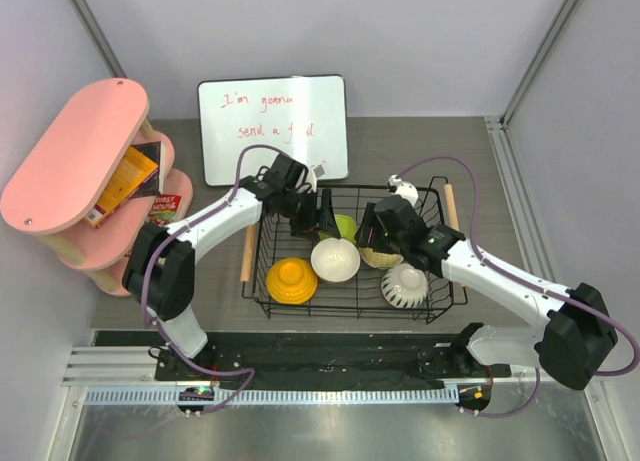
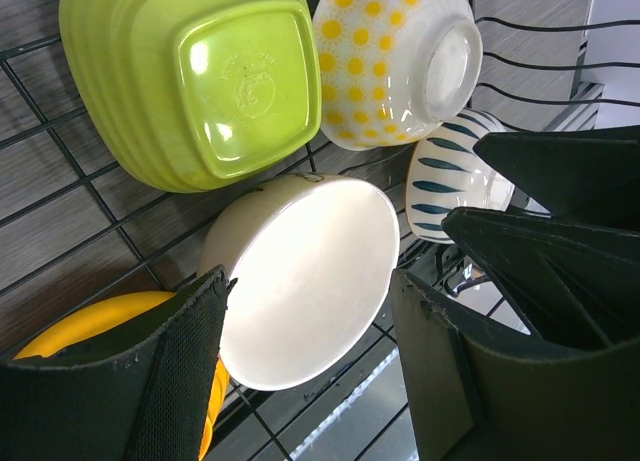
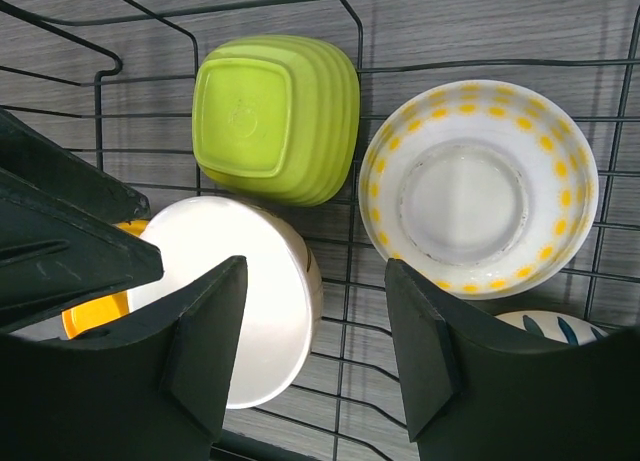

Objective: Unload the bowls from the dish rack

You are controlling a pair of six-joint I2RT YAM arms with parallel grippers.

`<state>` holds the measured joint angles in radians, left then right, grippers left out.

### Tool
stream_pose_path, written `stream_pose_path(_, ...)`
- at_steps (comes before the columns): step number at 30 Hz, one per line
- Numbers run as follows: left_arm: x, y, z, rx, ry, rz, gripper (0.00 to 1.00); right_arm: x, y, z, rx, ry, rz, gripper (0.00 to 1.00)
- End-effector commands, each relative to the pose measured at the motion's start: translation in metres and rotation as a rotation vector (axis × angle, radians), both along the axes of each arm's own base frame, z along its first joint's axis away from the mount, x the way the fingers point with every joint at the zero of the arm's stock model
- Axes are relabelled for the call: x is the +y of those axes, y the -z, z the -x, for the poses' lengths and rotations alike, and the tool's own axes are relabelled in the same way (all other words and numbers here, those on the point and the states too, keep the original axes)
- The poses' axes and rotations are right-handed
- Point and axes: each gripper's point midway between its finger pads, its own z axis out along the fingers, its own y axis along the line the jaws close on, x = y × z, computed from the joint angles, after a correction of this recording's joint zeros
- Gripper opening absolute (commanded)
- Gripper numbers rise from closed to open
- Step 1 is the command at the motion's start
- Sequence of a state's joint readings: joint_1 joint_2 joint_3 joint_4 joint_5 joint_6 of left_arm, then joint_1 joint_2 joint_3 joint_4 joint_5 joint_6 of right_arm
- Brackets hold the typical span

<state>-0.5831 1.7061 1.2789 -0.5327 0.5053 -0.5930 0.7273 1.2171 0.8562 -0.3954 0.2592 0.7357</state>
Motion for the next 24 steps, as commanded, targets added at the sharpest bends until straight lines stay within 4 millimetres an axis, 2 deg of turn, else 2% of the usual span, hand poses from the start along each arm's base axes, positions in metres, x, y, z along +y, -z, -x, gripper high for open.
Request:
stream_pose_path(1,0.001,0.003,0.002,-0.007,0.013,-0.010,0.66,0.006,-0.005,-0.004,-0.030,-0.013,-0.020,0.63)
stream_pose_path(9,0.006,0.004,0.001,-0.020,0.002,-0.041,0.66,0.005,-0.001,-0.003,-0.025,-0.013,-0.017,0.63)
stream_pose_path(19,0.027,-0.005,-0.006,-0.072,-0.022,-0.130,0.68,0.002,0.004,0.000,-0.018,-0.011,-0.012,0.64)
stream_pose_path(24,0.032,0.000,0.001,-0.056,-0.017,-0.146,0.68,0.004,0.005,-0.001,-0.017,-0.014,-0.020,0.64)
